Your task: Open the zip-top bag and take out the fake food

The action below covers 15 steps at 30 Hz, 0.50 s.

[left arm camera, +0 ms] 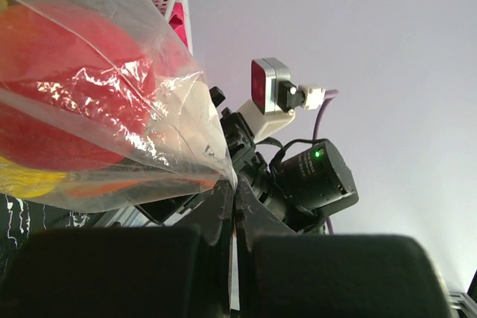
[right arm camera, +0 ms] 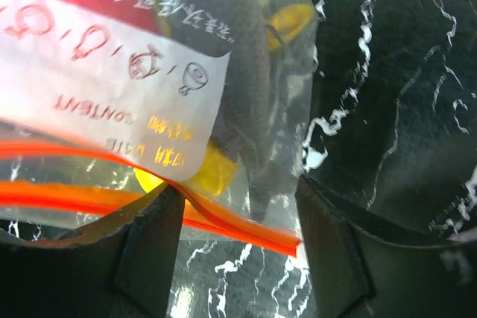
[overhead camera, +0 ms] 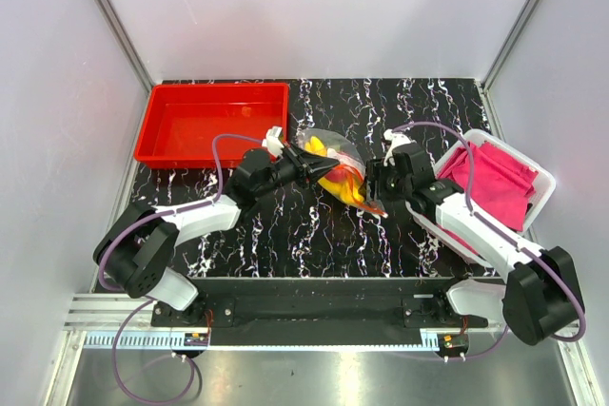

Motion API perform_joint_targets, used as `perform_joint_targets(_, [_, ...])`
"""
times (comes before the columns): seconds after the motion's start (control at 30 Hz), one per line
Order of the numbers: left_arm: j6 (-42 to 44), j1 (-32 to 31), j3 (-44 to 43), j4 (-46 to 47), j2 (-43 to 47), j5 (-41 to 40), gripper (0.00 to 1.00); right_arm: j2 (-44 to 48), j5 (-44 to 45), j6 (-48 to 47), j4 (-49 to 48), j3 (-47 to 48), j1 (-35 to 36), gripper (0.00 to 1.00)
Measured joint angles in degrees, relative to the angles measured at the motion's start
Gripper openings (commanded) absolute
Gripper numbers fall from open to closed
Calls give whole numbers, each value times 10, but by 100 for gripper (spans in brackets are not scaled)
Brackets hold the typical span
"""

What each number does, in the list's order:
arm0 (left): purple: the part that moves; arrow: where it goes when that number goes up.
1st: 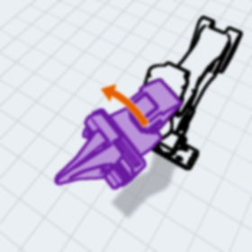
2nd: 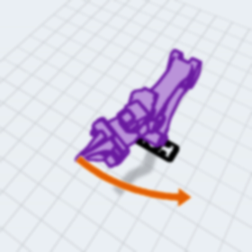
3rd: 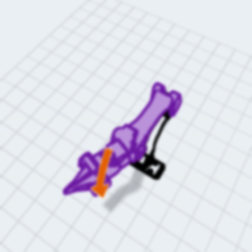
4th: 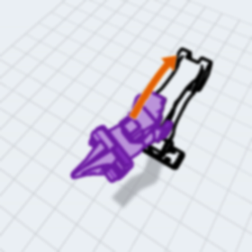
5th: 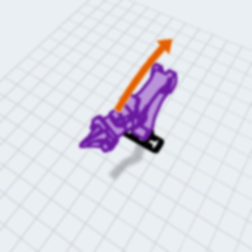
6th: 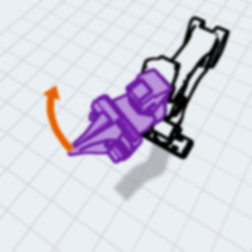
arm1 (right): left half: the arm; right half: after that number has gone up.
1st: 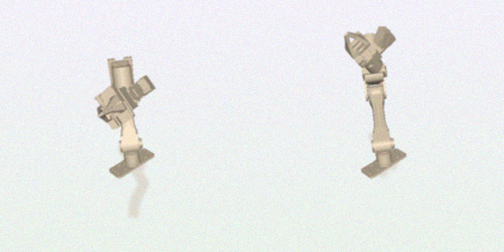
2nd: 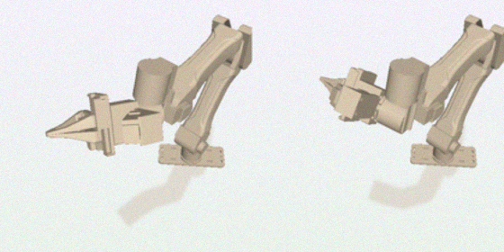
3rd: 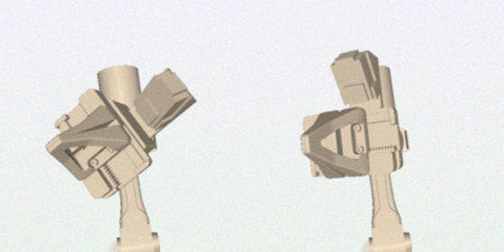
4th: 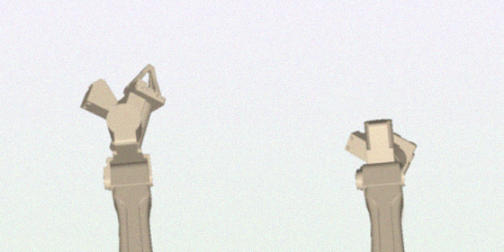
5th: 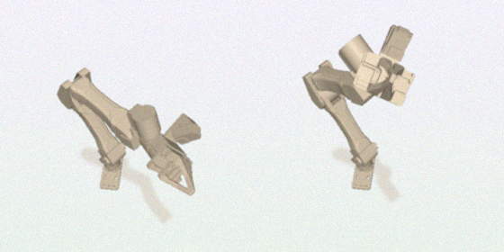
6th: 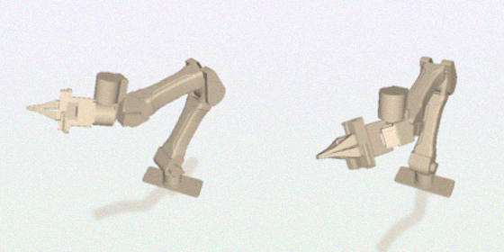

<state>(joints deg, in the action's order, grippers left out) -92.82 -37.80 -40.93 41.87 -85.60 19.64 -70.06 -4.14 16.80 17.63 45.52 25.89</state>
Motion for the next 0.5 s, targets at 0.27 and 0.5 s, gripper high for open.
perform_joint_targets(0.27, [0, 0, -3, -1, 0, -2, 0, 33, -36, -5, -97, -43, 0, 38])
perform_joint_targets(0.5, [4, 0, -9, -7, 0, -1, 0, 32, -63, -5, -133, -43, 1, 0])
